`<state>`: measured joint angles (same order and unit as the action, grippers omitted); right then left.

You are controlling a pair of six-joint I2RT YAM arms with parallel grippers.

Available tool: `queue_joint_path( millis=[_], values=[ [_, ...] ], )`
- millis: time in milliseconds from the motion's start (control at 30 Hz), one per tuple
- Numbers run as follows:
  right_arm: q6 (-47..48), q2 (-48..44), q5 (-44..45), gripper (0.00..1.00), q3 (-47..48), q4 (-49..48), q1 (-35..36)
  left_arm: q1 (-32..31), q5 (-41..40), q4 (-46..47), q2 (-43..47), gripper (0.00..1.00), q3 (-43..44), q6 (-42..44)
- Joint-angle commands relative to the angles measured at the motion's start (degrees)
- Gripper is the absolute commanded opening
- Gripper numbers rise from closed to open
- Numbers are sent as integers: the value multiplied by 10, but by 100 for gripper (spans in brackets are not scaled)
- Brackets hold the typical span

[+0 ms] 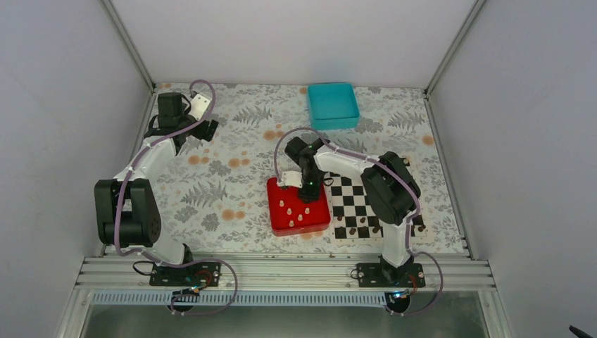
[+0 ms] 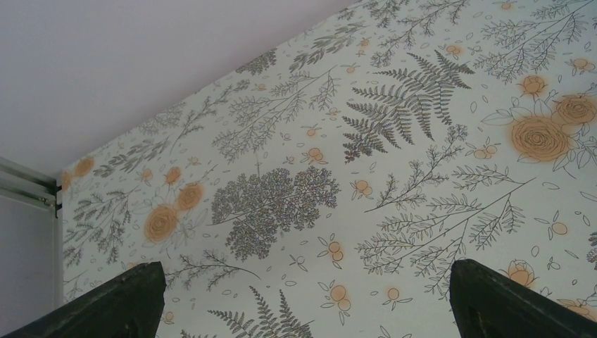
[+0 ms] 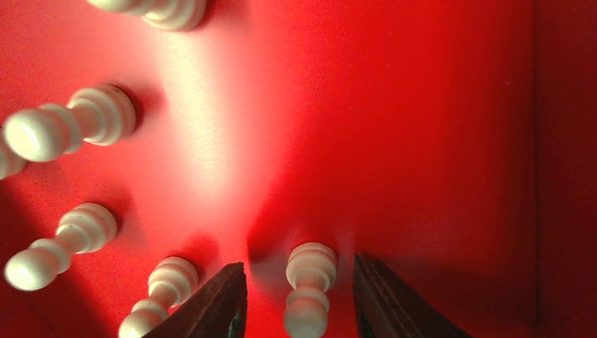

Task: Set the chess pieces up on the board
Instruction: Pick up the chess piece from the storage box, then place the chess piece on the chessboard.

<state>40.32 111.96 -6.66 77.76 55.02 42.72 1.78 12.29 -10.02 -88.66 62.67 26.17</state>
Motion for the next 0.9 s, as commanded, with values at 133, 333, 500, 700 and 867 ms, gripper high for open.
queue_joint_path(
  millis=[133, 333, 500, 700, 867],
  values=[
    [-10, 7, 8, 21, -10, -21, 4, 3, 7, 4, 1, 100, 1, 4],
    [-7, -25, -12, 7, 6, -10, -6, 3, 7, 4, 0, 100, 2, 3],
    [-7, -56, 6, 5, 15, 12, -34, 3, 8, 3, -2, 100, 4, 4],
    [7, -106, 24, 4, 37, 52, -120, 3, 10, 2, -2, 100, 6, 3],
    [29, -124, 43, 5, 33, 63, -219, 3, 11, 2, -4, 100, 7, 2]
  ],
)
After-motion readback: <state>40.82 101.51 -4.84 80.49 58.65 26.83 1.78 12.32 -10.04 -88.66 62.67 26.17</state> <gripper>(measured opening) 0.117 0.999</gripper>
